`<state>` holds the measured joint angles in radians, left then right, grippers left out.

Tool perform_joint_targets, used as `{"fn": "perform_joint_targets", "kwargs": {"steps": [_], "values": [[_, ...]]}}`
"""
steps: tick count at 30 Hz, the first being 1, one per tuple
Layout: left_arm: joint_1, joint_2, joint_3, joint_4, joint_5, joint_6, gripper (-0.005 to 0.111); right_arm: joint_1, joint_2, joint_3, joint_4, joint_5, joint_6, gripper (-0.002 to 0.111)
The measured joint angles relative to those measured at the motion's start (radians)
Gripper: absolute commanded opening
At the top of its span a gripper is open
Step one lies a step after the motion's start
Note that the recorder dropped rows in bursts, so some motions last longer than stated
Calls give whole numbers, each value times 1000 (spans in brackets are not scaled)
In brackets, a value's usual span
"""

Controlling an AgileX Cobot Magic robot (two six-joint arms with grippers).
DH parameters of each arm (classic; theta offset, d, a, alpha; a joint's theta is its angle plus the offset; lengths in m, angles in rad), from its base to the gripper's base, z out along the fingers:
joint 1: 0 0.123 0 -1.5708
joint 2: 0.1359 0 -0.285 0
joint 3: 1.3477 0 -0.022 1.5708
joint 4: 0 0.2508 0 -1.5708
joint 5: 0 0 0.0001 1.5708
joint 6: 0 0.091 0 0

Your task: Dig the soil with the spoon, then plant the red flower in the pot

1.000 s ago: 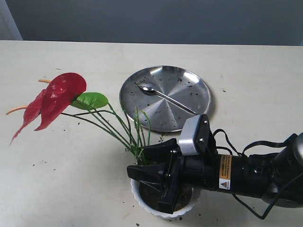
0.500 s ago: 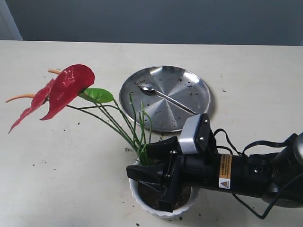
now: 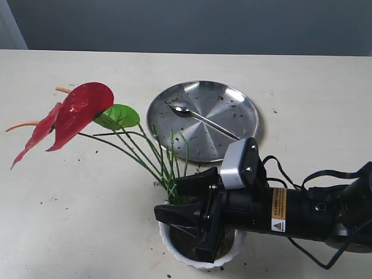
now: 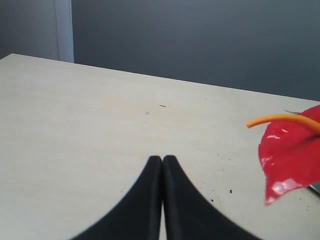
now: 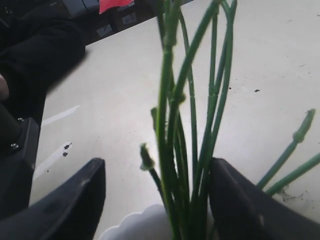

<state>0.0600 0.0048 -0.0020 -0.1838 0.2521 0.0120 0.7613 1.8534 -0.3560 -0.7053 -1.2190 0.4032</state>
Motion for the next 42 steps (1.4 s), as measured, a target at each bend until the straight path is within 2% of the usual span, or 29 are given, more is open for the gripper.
{"fn": "perform_joint_targets", "kwargs": {"steps": [8,13,22,23,27,28,42], "values": [[0,0,0,0,0,0,0,0,-30,0,36,4,0,58],[0,0,0,0,0,0,0,0,-36,-2,135,4,-23,58],[0,0,0,0,0,0,0,0,-36,-126,141,6,-27,58],[0,0,0,0,0,0,0,0,-36,-145,141,6,-27,55],[0,0,0,0,0,0,0,0,-36,-191,141,36,10,16],[0,0,0,0,0,0,0,0,-36,-196,141,39,21,0],[0,0,0,0,0,0,0,0,-69,-168,6,-24,114,0]]}}
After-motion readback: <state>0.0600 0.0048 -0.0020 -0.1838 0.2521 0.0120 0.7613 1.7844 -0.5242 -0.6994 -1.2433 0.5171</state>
